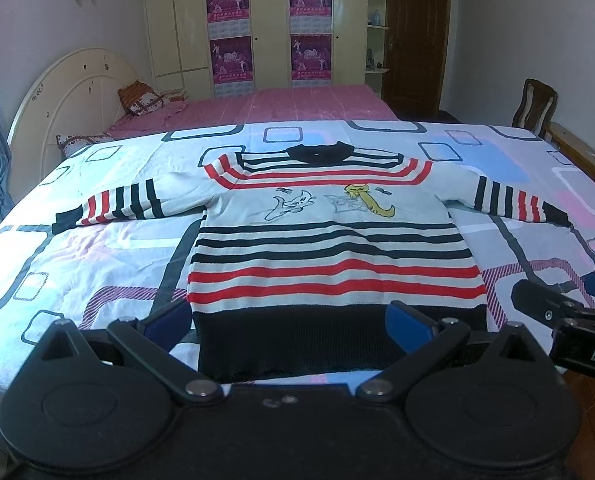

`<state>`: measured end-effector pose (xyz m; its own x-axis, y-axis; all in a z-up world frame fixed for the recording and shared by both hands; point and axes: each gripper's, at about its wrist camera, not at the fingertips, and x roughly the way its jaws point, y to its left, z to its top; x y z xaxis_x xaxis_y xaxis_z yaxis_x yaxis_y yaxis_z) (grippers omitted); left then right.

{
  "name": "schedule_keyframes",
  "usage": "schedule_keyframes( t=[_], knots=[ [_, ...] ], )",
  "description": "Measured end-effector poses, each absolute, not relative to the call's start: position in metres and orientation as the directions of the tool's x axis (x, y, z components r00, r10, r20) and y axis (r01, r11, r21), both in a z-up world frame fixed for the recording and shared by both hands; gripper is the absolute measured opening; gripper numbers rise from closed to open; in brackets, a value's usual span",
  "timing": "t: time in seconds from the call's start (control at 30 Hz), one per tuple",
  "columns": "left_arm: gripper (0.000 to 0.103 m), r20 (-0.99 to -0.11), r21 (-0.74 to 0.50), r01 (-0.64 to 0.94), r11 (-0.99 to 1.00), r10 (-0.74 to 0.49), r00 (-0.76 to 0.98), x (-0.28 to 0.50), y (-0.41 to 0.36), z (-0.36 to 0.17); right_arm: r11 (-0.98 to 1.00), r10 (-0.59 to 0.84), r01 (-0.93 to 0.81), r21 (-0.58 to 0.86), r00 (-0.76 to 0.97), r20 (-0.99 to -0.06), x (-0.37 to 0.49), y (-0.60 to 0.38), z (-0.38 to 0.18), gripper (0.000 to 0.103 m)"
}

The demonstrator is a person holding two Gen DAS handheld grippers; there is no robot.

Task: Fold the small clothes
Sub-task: 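Move the right tool to the sweater's sleeve cuff and grasp it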

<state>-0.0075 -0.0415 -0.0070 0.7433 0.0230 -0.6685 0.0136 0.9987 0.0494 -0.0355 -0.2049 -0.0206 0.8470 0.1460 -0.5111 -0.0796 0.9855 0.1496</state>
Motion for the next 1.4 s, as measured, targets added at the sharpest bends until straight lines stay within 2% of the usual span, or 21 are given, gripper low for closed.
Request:
schedule_keyframes(
  t=[0.37,0.97,1.23,1.4],
  knots=[
    [0.103,-0.696,0.052,0.005,0.999,0.032,0.717,0.037,-0.020,-0.020,0.991,0.101,-0.042,0.127,0.855,-0.508,0.000,-0.201,-0.030,0.103],
    [0.103,-0.706,0.028,0.078,0.997,-0.035,0.707,0.200,0.026,-0.046,0.979,-0.037,0.141,0.148,0.834,-0.551,0.128,-0.197,-0.045,0.103],
    [0.103,-0.720,0.034,0.067,0.997,-0.022,0.694,0.240,0.014,-0.064,0.974,-0.072,0.182,0.134,0.813,-0.578,0.171,-0.226,-0.058,0.103],
    [0.103,-0.723,0.038,0.033,0.999,0.005,0.691,0.260,-0.002,-0.078,0.966,-0.094,0.220,0.139,0.792,-0.603,0.201,-0.278,-0.079,0.103]
  ],
)
